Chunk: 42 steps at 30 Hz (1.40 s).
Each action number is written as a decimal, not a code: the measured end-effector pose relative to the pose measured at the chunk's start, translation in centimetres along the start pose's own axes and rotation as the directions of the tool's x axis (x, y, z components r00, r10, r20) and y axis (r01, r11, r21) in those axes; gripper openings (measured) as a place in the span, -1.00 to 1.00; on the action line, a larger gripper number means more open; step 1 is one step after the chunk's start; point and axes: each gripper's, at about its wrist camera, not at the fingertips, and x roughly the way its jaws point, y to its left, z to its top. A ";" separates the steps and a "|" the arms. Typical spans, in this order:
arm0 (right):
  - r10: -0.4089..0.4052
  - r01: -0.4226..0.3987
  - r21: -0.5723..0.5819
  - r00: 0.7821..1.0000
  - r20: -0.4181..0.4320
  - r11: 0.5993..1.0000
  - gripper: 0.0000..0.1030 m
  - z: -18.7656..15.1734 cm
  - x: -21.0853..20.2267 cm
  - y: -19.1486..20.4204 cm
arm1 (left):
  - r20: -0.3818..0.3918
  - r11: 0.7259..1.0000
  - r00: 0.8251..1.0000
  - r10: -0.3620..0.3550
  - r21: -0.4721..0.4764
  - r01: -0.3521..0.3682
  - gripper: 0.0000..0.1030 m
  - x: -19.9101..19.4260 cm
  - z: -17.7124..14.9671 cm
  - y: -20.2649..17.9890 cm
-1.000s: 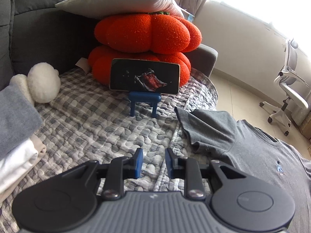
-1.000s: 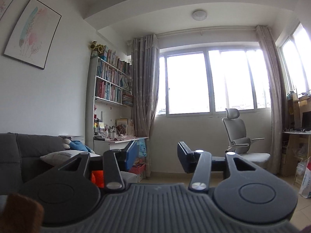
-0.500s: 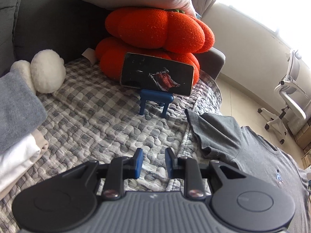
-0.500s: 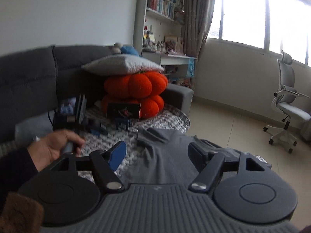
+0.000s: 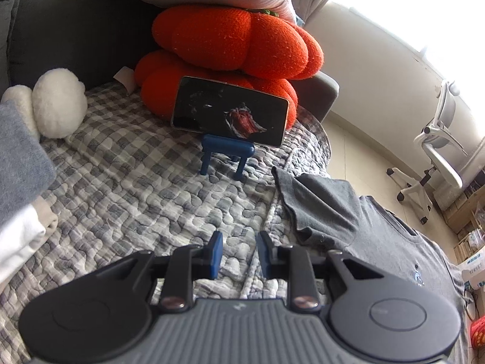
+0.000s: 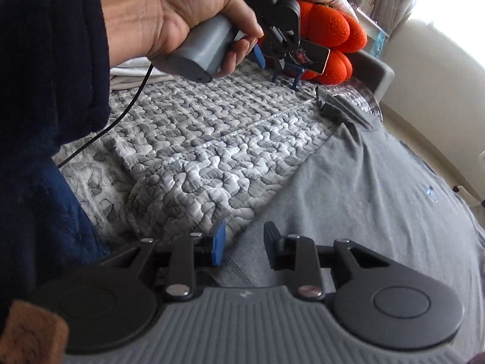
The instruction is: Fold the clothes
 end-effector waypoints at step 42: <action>0.128 -0.129 0.010 0.991 0.041 0.992 -0.45 -3.8 -0.6 0.1 | -0.032 0.997 0.999 -0.007 0.079 0.010 -0.44 -0.1 -0.5 -0.5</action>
